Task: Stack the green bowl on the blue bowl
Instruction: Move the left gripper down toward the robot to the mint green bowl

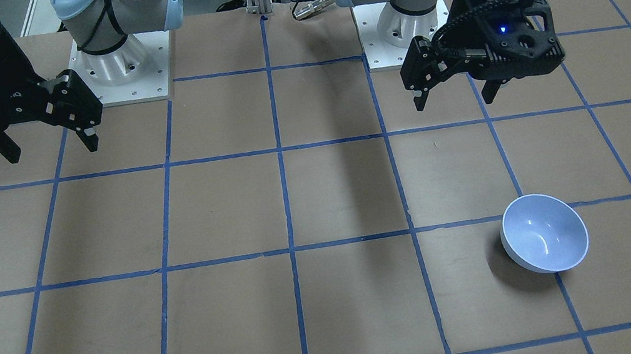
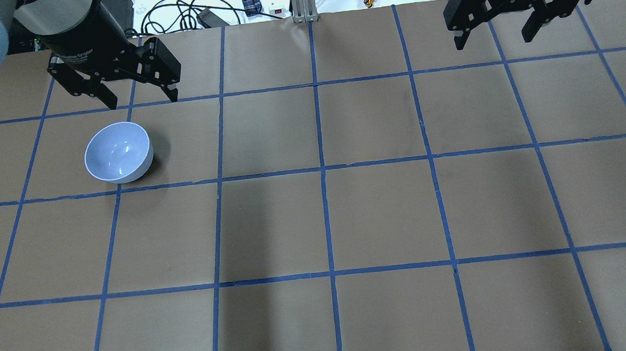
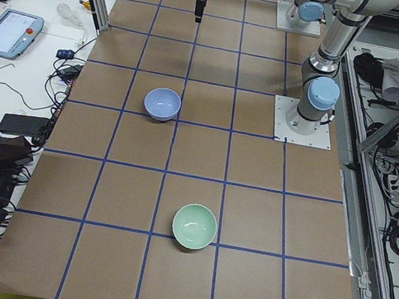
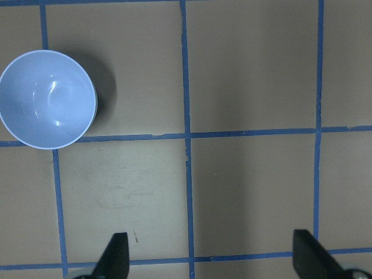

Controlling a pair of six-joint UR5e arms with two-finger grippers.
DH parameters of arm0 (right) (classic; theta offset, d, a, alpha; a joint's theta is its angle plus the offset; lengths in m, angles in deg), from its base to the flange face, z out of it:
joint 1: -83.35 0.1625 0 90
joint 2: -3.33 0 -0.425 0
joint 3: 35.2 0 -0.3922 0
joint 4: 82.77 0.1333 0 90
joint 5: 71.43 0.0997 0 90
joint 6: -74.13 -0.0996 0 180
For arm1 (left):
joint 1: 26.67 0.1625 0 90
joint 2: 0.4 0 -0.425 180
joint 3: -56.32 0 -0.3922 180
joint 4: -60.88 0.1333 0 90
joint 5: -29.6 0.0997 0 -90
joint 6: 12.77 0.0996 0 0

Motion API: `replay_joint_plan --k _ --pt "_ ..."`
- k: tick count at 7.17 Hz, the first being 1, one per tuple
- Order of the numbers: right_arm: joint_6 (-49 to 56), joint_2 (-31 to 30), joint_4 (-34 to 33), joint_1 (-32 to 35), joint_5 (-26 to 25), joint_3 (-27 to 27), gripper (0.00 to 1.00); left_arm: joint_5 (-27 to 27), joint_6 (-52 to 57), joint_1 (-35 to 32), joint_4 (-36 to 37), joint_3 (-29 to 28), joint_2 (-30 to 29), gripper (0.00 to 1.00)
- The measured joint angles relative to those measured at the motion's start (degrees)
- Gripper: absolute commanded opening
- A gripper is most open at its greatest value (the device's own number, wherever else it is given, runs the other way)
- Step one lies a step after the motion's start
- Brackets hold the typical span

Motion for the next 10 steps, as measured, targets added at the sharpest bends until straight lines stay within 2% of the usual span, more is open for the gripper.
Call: replay_joint_plan --k 7,10 --pt "0.0 0.04 0.0 0.0 0.0 0.0 1.0 -0.29 5.98 1.43 -1.0 0.21 0.4 1.0" --pt "0.02 0.07 0.0 0.0 0.0 0.0 1.0 0.13 27.35 11.91 -6.62 0.47 1.79 1.0"
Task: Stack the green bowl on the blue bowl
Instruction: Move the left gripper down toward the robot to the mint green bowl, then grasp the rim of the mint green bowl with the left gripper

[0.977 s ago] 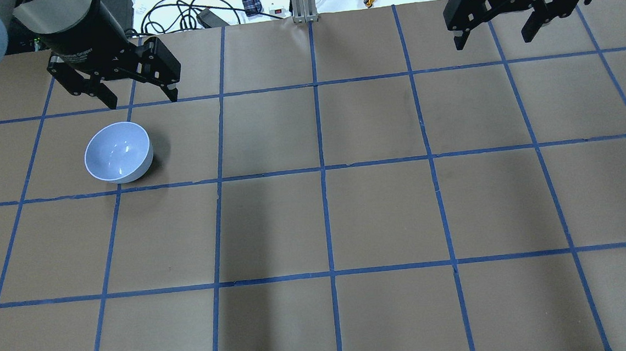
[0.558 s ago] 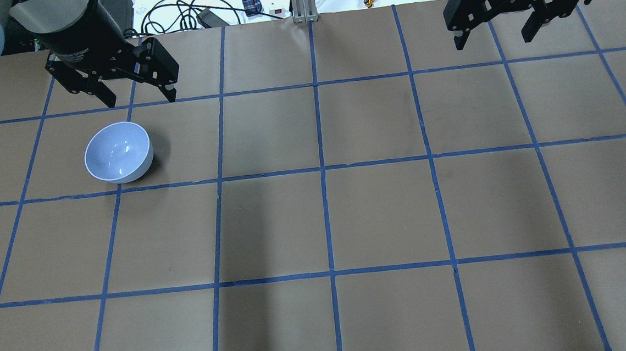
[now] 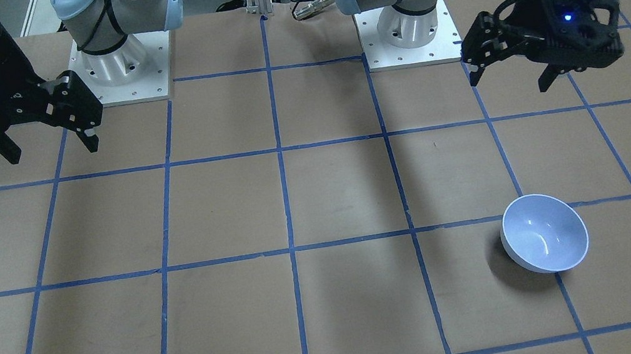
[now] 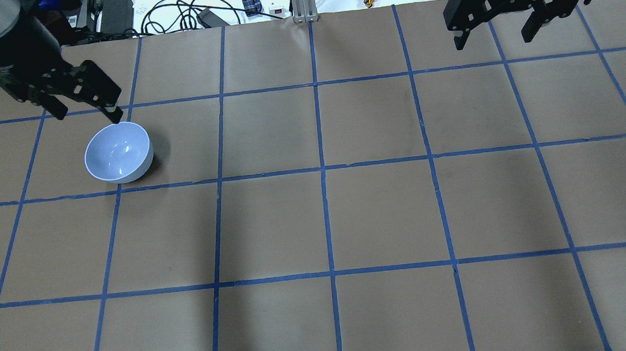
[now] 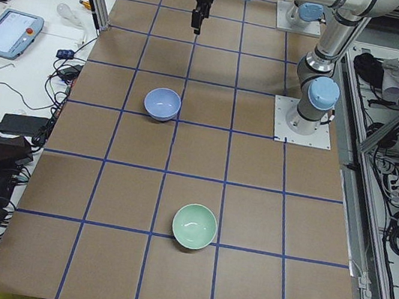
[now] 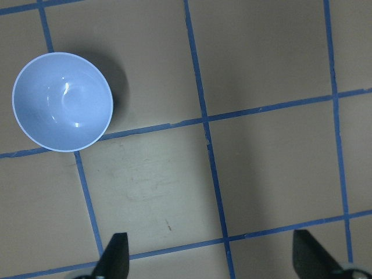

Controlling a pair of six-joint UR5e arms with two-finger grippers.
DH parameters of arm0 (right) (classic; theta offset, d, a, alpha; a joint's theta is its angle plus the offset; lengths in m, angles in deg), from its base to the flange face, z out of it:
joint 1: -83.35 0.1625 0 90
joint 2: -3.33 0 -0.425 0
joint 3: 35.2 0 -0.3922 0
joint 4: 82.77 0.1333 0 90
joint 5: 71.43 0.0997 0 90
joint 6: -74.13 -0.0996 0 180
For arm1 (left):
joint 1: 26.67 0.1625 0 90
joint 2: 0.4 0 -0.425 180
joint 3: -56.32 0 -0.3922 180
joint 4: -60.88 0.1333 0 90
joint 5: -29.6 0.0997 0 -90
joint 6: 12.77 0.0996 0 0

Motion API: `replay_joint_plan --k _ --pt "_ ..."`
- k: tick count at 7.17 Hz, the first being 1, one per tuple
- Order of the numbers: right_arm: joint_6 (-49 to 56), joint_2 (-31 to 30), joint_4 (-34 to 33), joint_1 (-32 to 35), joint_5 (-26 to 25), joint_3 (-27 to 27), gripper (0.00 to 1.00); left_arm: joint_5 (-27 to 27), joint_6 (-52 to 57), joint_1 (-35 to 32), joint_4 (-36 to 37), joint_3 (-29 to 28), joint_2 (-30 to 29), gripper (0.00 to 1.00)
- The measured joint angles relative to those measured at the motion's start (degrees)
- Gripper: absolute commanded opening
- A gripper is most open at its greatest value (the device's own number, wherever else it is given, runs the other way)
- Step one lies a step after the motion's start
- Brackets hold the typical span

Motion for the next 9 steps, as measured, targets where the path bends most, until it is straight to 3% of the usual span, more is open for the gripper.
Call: replay_joint_plan --k 5,7,9 --pt "0.07 0.02 0.0 0.0 0.0 0.0 1.0 1.18 53.99 30.21 1.16 0.39 -5.35 1.0" --pt "0.07 0.02 0.0 0.0 0.0 0.0 1.0 3.29 73.13 37.77 8.23 0.57 -11.08 1.0" --pt "0.06 -0.01 0.0 0.0 0.0 0.0 1.0 7.24 93.81 42.72 20.06 1.47 -17.29 1.0"
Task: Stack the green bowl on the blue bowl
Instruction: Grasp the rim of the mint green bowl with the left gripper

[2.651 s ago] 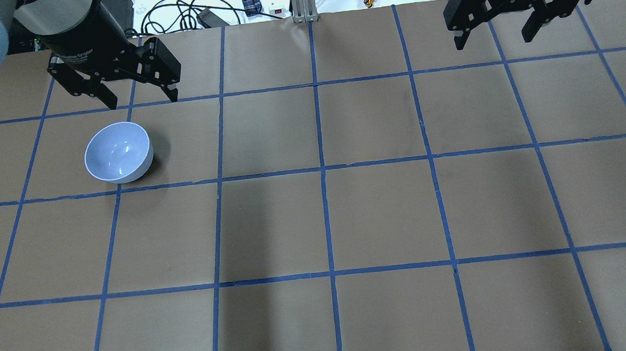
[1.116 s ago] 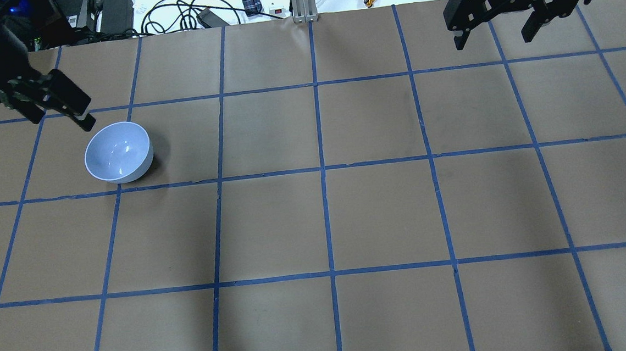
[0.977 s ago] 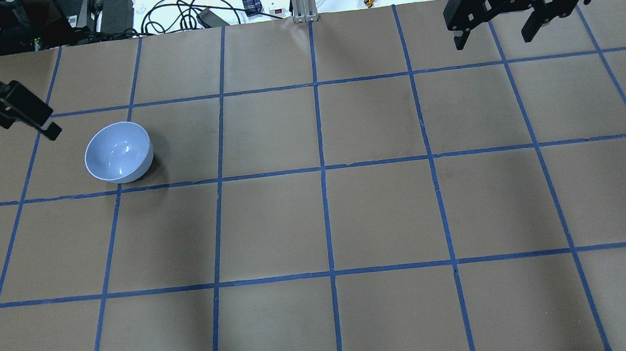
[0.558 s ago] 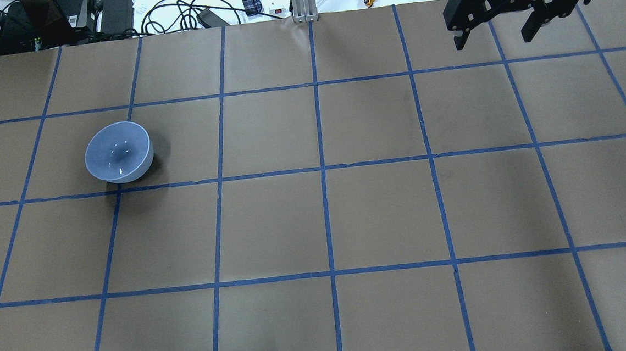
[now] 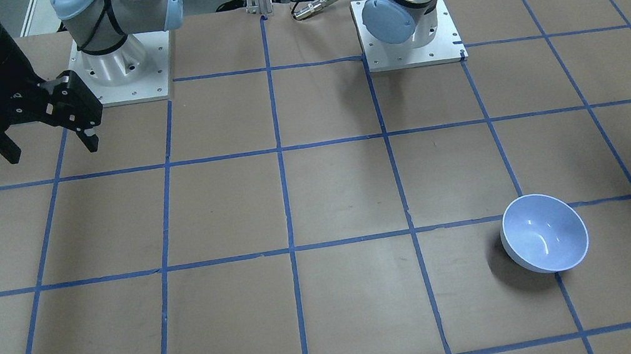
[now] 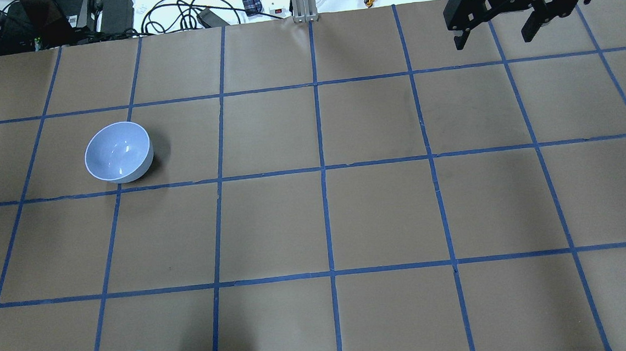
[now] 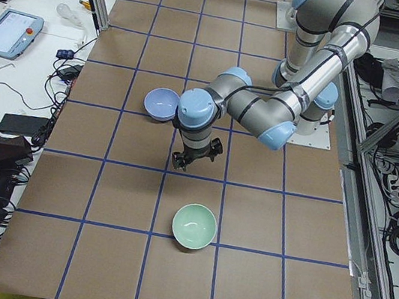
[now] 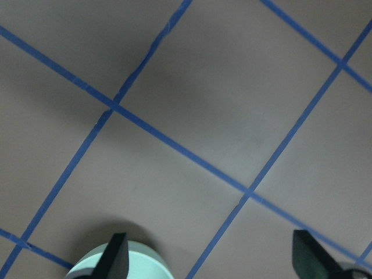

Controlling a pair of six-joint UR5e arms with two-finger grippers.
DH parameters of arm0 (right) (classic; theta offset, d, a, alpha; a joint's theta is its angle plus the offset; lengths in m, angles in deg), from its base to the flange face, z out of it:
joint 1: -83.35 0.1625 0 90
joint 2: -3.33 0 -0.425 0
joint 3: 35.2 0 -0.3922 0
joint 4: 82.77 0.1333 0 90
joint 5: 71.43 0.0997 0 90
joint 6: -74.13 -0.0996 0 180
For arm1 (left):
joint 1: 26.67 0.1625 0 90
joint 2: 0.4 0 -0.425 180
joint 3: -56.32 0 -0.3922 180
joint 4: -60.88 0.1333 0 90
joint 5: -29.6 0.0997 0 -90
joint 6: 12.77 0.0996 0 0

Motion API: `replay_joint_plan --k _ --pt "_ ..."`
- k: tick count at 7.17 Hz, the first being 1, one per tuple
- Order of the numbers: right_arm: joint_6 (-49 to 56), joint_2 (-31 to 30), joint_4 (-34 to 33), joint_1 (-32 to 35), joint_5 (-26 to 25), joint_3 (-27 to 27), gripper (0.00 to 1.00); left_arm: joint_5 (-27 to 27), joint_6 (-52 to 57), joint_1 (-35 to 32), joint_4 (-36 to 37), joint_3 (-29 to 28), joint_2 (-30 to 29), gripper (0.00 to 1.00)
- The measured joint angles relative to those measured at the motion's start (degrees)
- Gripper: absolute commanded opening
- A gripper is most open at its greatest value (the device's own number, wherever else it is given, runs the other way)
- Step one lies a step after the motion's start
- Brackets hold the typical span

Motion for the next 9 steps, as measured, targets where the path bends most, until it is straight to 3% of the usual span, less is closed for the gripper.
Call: replay_joint_plan --k 3,9 --pt "0.0 -0.02 0.0 0.0 -0.02 0.0 1.0 -0.06 21.15 5.62 13.03 0.91 -7.19 1.0" --pt "-0.02 0.0 0.0 0.0 0.0 0.0 1.0 -3.38 37.8 13.06 20.56 6.29 -12.37 1.0"
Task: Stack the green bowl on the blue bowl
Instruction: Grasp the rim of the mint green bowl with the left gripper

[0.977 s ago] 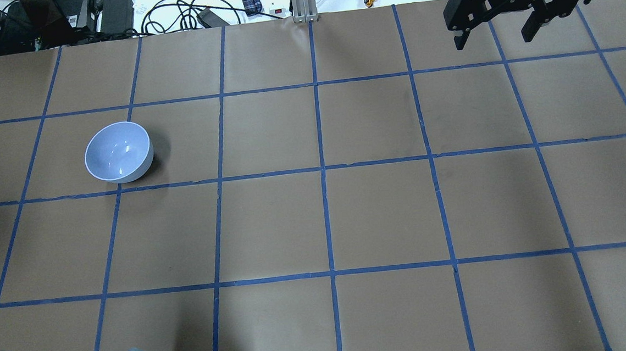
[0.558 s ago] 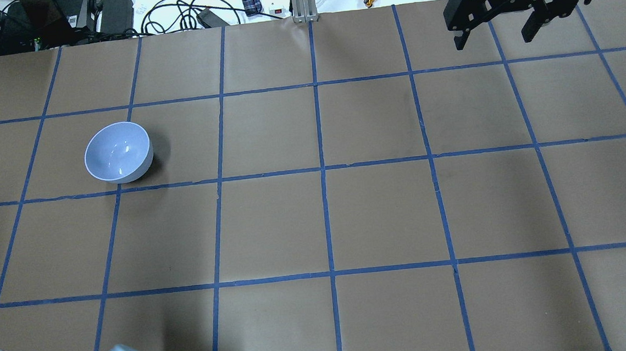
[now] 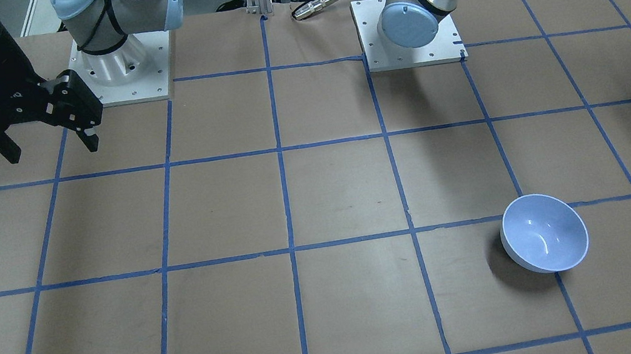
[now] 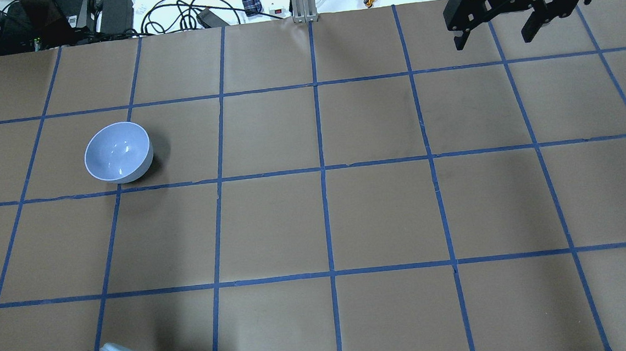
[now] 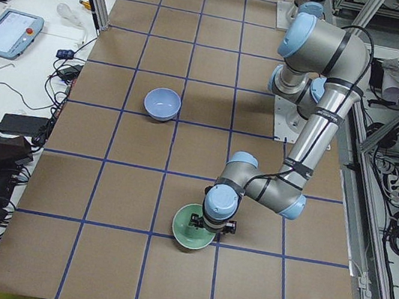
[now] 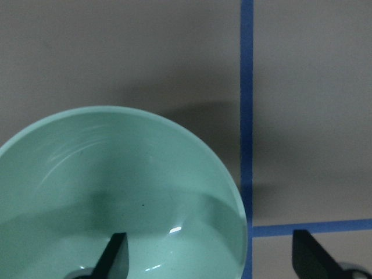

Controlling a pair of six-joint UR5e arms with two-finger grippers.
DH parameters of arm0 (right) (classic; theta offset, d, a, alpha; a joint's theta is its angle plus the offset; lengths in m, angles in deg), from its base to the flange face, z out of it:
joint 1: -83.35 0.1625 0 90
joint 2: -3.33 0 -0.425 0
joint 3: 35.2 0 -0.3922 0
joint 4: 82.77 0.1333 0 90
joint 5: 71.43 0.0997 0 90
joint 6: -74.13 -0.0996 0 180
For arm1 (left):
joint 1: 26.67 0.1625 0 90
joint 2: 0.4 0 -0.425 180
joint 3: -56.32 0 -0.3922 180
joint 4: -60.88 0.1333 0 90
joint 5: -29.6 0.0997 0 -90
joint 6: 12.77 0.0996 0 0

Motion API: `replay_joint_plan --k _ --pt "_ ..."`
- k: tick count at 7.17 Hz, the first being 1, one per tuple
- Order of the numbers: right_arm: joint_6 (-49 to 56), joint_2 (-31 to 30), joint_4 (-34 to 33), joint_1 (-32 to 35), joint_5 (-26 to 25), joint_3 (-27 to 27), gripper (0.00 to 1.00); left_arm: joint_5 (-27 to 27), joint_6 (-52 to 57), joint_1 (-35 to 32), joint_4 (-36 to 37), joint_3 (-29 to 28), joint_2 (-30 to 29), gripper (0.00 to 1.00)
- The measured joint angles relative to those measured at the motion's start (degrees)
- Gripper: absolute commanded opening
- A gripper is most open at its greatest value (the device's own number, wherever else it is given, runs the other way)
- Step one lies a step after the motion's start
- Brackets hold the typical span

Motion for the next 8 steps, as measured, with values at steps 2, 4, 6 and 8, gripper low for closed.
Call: replay_joint_plan --k 2,4,6,8 --pt "-0.06 0.02 0.0 0.0 0.0 0.0 1.0 -0.41 0.6 0.23 1.86 1.34 -1.41 0.92" --pt "-0.07 0.0 0.0 0.0 0.0 0.0 1.0 -0.47 0.67 0.26 2.33 1.54 -1.91 0.77" --pt "-0.07 0.0 0.0 0.0 0.0 -0.03 1.0 -0.55 0.97 0.27 2.64 1.55 -2.08 0.0" --pt "-0.07 0.0 0.0 0.0 0.0 -0.03 1.0 -0.6 1.51 0.27 3.41 1.56 -2.19 0.0"
